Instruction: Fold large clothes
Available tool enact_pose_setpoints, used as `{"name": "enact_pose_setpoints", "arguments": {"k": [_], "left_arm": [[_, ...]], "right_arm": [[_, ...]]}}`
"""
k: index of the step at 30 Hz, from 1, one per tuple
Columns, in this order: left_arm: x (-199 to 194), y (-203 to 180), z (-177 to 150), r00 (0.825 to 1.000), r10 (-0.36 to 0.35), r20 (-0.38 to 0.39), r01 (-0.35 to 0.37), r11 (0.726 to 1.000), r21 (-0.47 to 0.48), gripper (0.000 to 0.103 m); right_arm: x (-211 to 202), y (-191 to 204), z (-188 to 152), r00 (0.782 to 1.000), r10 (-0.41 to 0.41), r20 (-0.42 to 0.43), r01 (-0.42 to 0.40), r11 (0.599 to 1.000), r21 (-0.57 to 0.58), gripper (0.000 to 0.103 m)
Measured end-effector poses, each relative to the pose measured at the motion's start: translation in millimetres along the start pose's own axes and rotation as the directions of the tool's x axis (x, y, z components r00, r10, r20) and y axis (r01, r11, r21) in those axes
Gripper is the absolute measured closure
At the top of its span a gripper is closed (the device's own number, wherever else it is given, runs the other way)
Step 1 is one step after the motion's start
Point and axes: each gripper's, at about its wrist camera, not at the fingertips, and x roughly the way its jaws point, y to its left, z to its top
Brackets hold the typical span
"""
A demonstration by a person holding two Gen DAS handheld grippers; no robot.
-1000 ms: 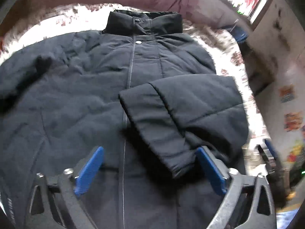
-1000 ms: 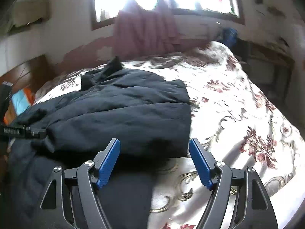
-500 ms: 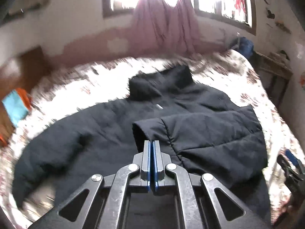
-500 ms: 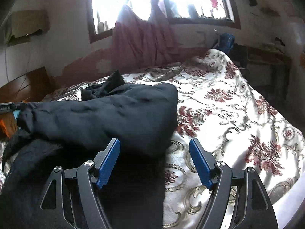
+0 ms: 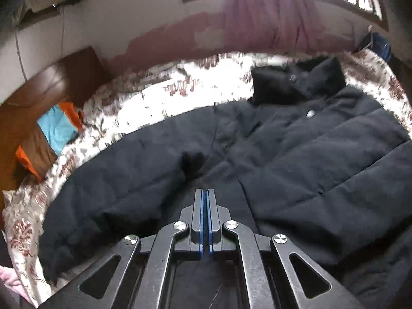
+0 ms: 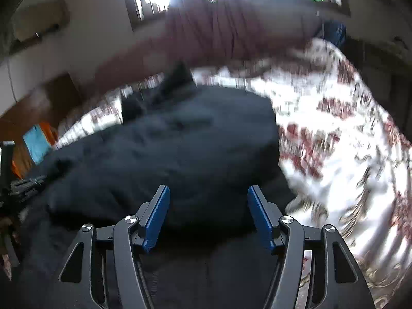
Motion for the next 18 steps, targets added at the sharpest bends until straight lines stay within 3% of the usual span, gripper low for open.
{"name": "enact_pose_setpoints", "arguments": {"k": [5,7,9,12,13,14,15,17,18], "left_arm": [[43.0,0.5,-14.4,0.991,0.014,-0.132,-0.016,1.0,-0.009,0.1],[55.1,2.7,-21.5,0.982,0.003,-0.189,-0.008,1.0,-0.028,0.1],[55.1,6.2,-23.5,0.982,-0.03,-0.187,0.019,0.998,-0.065,0.1],[44.0,14.1,-24.8,0.98,-0.11,-0.166,0.093,0.99,-0.109,0.098],[39.2,19.5,-25.8,0.977,-0.143,-0.16,0.123,0.984,-0.131,0.091],[36.4,23.0,-27.3,0.973,-0.17,-0.157,0.147,0.978,-0.148,0.076],[33.7,28.0,-28.8,0.97,-0.187,-0.159,0.16,0.973,-0.165,0.068],[26.1,40.7,-36.2,0.959,-0.224,-0.172,0.189,0.961,-0.2,0.023],[21.2,47.6,-39.6,0.951,-0.267,-0.154,0.23,0.948,-0.221,0.02]], "right_arm": [[2.0,-2.8,-1.7,1.0,0.027,-0.004,-0.027,0.999,0.027,0.044],[-0.9,-4.3,-2.9,0.999,0.047,0.008,-0.047,0.998,0.038,0.037],[-6.0,-7.8,-3.9,0.997,0.073,0.019,-0.074,0.995,0.061,0.028],[-11.5,-8.1,-7.8,0.994,0.108,-0.008,-0.107,0.991,0.078,0.027],[-12.2,-8.1,-8.8,0.992,0.123,-0.027,-0.12,0.989,0.083,0.027],[-15.4,-6.3,-10.6,0.989,0.143,-0.041,-0.139,0.986,0.09,0.027],[-21.4,-2.3,-12.5,0.986,0.163,-0.044,-0.159,0.983,0.089,0.027],[-36.7,12.4,-17.1,0.982,0.187,-0.04,-0.184,0.981,0.068,0.026],[-43.8,18.9,-19.4,0.981,0.19,-0.037,-0.188,0.98,0.06,0.022]]}}
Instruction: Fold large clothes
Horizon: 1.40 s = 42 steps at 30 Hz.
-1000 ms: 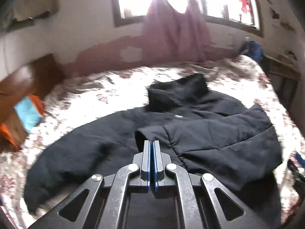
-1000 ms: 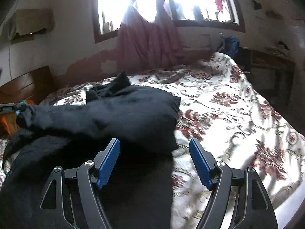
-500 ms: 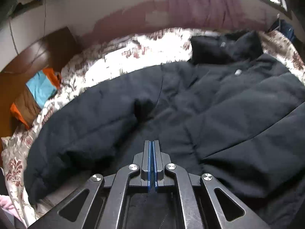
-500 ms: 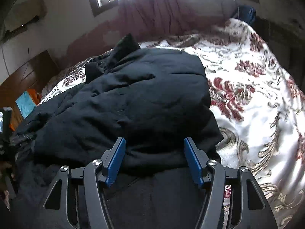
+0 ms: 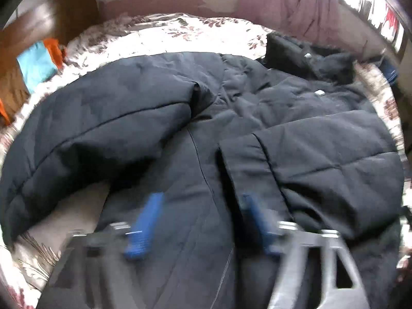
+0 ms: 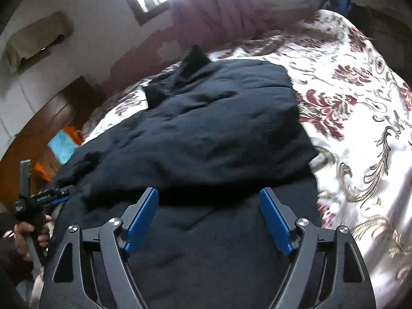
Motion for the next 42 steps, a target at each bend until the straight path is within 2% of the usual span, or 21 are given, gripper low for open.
{"name": "enact_pose_setpoints", "arguments": {"k": [1,3,5,7,10,14,15,16,18,20,21,22,24,25,26,29,30,32,36,39,42], "left_arm": [[-12.1,9.8,-5.7,0.999,-0.043,0.023,0.044,0.999,-0.021,0.02],[-23.2,27.3,-10.6,0.996,-0.08,0.025,0.082,0.995,-0.056,0.019],[-35.8,45.2,-18.3,0.993,-0.118,0.014,0.119,0.987,-0.108,0.019],[-48.9,65.8,-27.8,0.987,-0.159,0.035,0.163,0.97,-0.179,0.018],[-69.8,100.1,-47.9,0.974,-0.203,0.102,0.225,0.929,-0.293,0.009],[-91.9,143.2,-81.7,0.954,-0.172,0.244,0.261,0.876,-0.406,0.0],[-98.2,154.6,-93.2,0.942,-0.134,0.307,0.266,0.855,-0.445,0.0],[-105.5,167.2,-109.6,0.921,-0.067,0.384,0.264,0.831,-0.49,0.0],[-108.4,182.7,-128.7,0.896,0.015,0.444,0.246,0.816,-0.524,0.0],[-104.8,196.0,-134.1,0.896,0.068,0.439,0.205,0.814,-0.544,0.0],[-104.2,203.6,-133.3,0.899,0.065,0.433,0.206,0.811,-0.548,0.0],[-99.1,214.8,-128.9,0.904,0.033,0.427,0.231,0.802,-0.551,0.0],[-91.9,233.0,-123.2,0.907,-0.015,0.42,0.278,0.77,-0.574,0.0],[-82.2,247.6,-121.1,0.899,-0.086,0.429,0.352,0.723,-0.594,0.0],[-75.1,259.9,-122.1,0.881,-0.148,0.449,0.422,0.674,-0.606,0.0],[-62.5,287.7,-122.6,0.845,-0.203,0.494,0.515,0.558,-0.651,0.0],[-59.3,293.1,-120.2,0.842,-0.201,0.5,0.521,0.542,-0.66,0.0],[-51.8,297.9,-118.3,0.861,-0.179,0.477,0.495,0.513,-0.701,0.0],[-39.4,298.4,-112.5,0.872,-0.176,0.457,0.479,0.498,-0.723,0.0],[-29.9,300.8,-106.7,0.869,-0.162,0.468,0.485,0.469,-0.738,0.0],[-31.4,304.6,-112.9,0.846,-0.152,0.511,0.523,0.425,-0.739,0.0]], "right_arm": [[-5.7,7.0,-3.0,1.0,0.004,0.007,-0.004,1.0,-0.005,0.014],[-20.5,26.9,-13.2,0.999,0.031,0.029,-0.031,0.999,-0.008,0.005],[-32.9,41.3,-25.0,0.998,0.05,0.034,-0.049,0.999,-0.015,0.005],[-45.9,57.6,-41.6,0.999,0.034,0.037,-0.033,0.999,-0.038,0.004],[-63.9,85.1,-65.3,0.997,-0.046,0.063,0.052,0.995,-0.085,0.004],[-76.6,111.1,-89.6,0.989,-0.111,0.097,0.118,0.99,-0.078,0.003],[-77.5,116.3,-93.3,0.988,-0.119,0.097,0.126,0.989,-0.074,0.003],[-75.9,123.5,-98.7,0.987,-0.132,0.091,0.139,0.988,-0.071,0.003],[-69.9,137.3,-102.7,0.985,-0.154,0.071,0.159,0.985,-0.072,0.003],[-59.7,148.2,-104.8,0.985,-0.169,0.045,0.172,0.982,-0.077,0.003],[-52.9,154.0,-105.6,0.985,-0.172,0.02,0.173,0.982,-0.081,0.003],[-46.6,159.2,-106.0,0.985,-0.174,-0.004,0.173,0.981,-0.089,0.003],[-38.4,169.8,-105.4,0.982,-0.184,-0.033,0.179,0.977,-0.116,0.003],[-35.3,175.4,-103.6,0.981,-0.187,-0.044,0.18,0.974,-0.138,0.003],[-32.9,181.4,-101.4,0.98,-0.193,-0.049,0.183,0.97,-0.163,0.003],[-23.3,198.1,-88.4,0.97,-0.239,-0.041,0.223,0.945,-0.24,0.003],[-17.7,204.1,-82.9,0.964,-0.263,-0.033,0.246,0.934,-0.259,0.003],[-6.5,216.0,-71.9,0.948,-0.318,-0.012,0.3,0.906,-0.298,0.003],[22.3,242.7,-55.0,0.914,-0.404,0.043,0.391,0.845,-0.364,0.003],[50.5,261.4,-41.5,0.895,-0.441,0.061,0.424,0.803,-0.418,0.003],[79.8,275.1,-30.9,0.875,-0.481,0.044,0.447,0.771,-0.453,0.003]]}}
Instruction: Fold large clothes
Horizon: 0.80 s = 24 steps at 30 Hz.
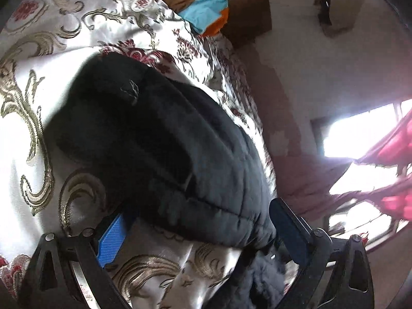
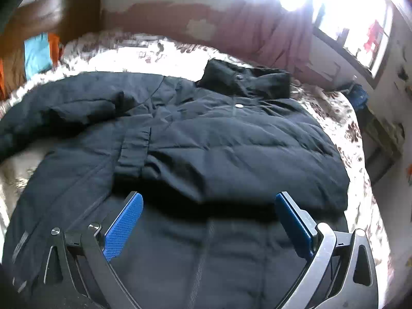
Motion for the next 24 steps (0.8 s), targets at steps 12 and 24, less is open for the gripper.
{"name": "enact_pose_setpoints", "arguments": {"k": [12,24], "left_arm": [[8.6,6.0,14.8,0.998,0.025,0.053,-0.023,0.999,-0.035,0.001],[0.6,4.5,21.9,0.978,0.164,0.131,-0.161,0.986,-0.035,0.058]], "right_arm": [[50.0,35.5,-1.6,0.991,-0.095,-0.092,0.09,0.995,-0.049,0.002],[-19.2,-38.3,-39.7,0.999,0.002,-0.044,0.0,0.999,0.042,0.002]]}}
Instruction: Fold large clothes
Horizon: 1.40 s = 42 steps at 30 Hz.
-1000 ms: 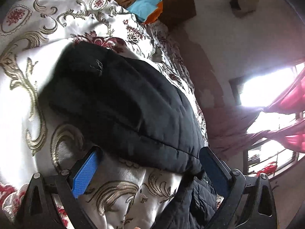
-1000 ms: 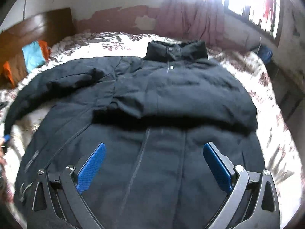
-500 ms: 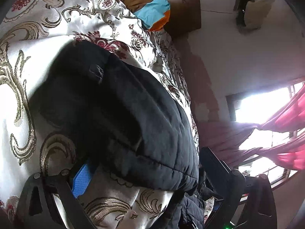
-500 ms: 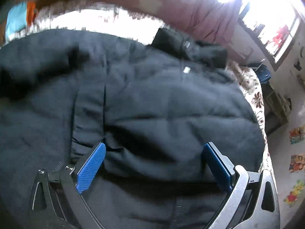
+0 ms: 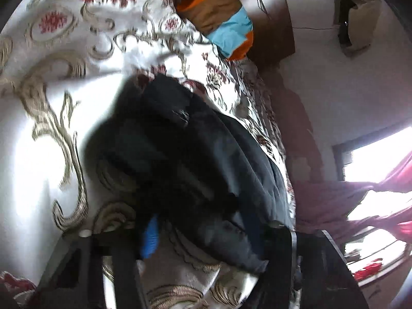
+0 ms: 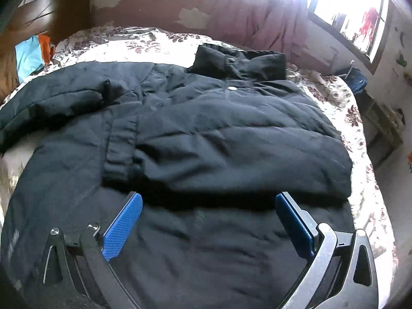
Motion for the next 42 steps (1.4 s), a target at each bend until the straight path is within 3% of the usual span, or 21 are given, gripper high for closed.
{"name": "enact_pose_setpoints", "arguments": {"k": [3,5,8,12,14,16,20,23,25,28,31,35,39,42], "left_arm": [[-8.4,-7.4,1.5,0.999,-0.001,0.054,-0.001,0.999,0.047,0.07],[-17.2,-13.8,0.4,0.994,-0.043,0.099,0.034,0.995,0.092,0.086],[-31.4,-32.4,0.4,0.981,-0.129,0.147,0.101,0.977,0.187,0.093],[-55.9,-77.1,-5.2,0.953,-0.246,0.177,0.166,0.913,0.374,0.094],[-72.0,-107.8,-17.2,0.938,-0.302,0.172,0.182,0.848,0.497,0.094],[-89.1,-146.7,-37.3,0.924,-0.359,0.134,0.204,0.758,0.619,0.094],[-112.5,-209.6,-82.1,0.908,-0.415,0.046,0.231,0.592,0.772,0.094],[-125.4,-246.3,-117.6,0.893,-0.448,-0.043,0.277,0.473,0.836,0.094],[-132.7,-269.1,-148.2,0.879,-0.462,-0.121,0.319,0.38,0.868,0.094],[-140.3,-290.7,-193.5,0.864,-0.455,-0.216,0.365,0.271,0.891,0.094],[-139.4,-305.9,-239.7,0.856,-0.422,-0.299,0.407,0.192,0.893,0.094],[-134.6,-312.1,-295.5,0.851,-0.361,-0.382,0.45,0.125,0.884,0.094],[-121.0,-310.1,-335.2,0.847,-0.285,-0.449,0.491,0.093,0.866,0.094],[-107.3,-306.7,-360.4,0.84,-0.221,-0.495,0.522,0.08,0.849,0.094]], "right_arm": [[-10.4,-25.5,-10.7,0.997,-0.073,0.006,0.073,0.997,-0.032,0.002],[-22.8,-46.9,-23.1,0.996,-0.082,0.023,0.082,0.996,-0.018,0.002],[-35.0,-77.4,-37.0,0.996,-0.073,0.052,0.072,0.997,0.019,0.002],[-35.2,-106.4,-53.5,0.993,-0.109,0.052,0.106,0.993,0.058,0.002],[-30.5,-121.1,-59.8,0.988,-0.144,0.053,0.138,0.986,0.098,0.002],[-29.0,-135.7,-67.7,0.989,-0.139,0.053,0.13,0.98,0.151,0.002],[-27.7,-160.3,-81.9,0.986,-0.147,0.074,0.124,0.96,0.251,0.002],[-24.7,-179.8,-92.1,0.983,-0.152,0.1,0.114,0.943,0.314,0.002],[-21.7,-192.9,-97.9,0.982,-0.148,0.117,0.099,0.932,0.348,0.002],[-24.0,-207.8,-107.8,0.978,-0.128,0.166,0.052,0.917,0.396,0.002],[-23.3,-225.0,-118.7,0.971,-0.069,0.228,-0.041,0.895,0.443,0.002],[-9.9,-246.5,-132.8,0.954,0.043,0.297,-0.199,0.832,0.517,0.002],[14.9,-270.4,-145.6,0.922,0.153,0.356,-0.35,0.725,0.593,0.002],[32.5,-284.3,-150.1,0.898,0.191,0.397,-0.42,0.644,0.64,0.002]]}}
